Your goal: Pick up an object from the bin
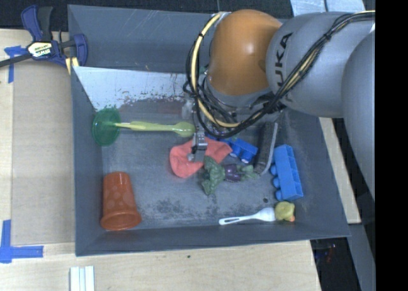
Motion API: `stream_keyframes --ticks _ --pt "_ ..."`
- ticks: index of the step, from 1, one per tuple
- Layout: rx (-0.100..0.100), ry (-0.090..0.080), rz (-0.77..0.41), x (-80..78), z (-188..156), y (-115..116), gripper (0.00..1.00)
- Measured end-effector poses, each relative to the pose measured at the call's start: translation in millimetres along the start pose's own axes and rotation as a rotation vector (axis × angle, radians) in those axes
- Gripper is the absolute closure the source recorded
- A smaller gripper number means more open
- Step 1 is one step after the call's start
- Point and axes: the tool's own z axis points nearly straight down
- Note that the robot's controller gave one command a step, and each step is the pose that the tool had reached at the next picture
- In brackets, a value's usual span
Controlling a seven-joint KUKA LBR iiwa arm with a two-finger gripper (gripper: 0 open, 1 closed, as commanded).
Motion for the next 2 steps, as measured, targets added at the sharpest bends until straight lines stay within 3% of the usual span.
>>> stream_keyframes --ticks 1,2 --pt "-0.001 -0.008 0.002 -1.6 -5 0 0.00" --pt "-0.001 -0.012 -0.037 6.7 61 -29 0.00"
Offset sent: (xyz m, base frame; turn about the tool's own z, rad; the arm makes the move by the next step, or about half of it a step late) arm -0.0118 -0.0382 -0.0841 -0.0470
